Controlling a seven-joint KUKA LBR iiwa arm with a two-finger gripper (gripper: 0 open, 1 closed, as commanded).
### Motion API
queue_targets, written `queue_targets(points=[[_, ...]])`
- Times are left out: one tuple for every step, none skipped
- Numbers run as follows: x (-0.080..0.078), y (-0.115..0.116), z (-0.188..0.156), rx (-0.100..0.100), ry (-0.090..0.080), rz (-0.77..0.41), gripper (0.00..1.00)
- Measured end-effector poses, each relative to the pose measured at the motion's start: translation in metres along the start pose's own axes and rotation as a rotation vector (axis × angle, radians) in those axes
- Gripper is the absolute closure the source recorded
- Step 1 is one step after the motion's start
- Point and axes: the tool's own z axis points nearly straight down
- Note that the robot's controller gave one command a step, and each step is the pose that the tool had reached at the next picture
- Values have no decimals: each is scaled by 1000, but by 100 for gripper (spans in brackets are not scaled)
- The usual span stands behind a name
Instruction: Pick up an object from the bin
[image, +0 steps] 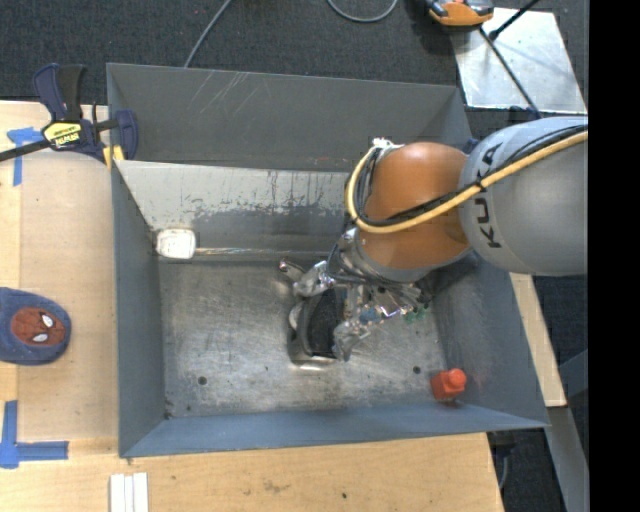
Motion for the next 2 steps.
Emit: queue_targets(points=[[-1, -1, 1, 3, -3, -132, 0], [-4, 0, 12, 2, -2, -412, 0]])
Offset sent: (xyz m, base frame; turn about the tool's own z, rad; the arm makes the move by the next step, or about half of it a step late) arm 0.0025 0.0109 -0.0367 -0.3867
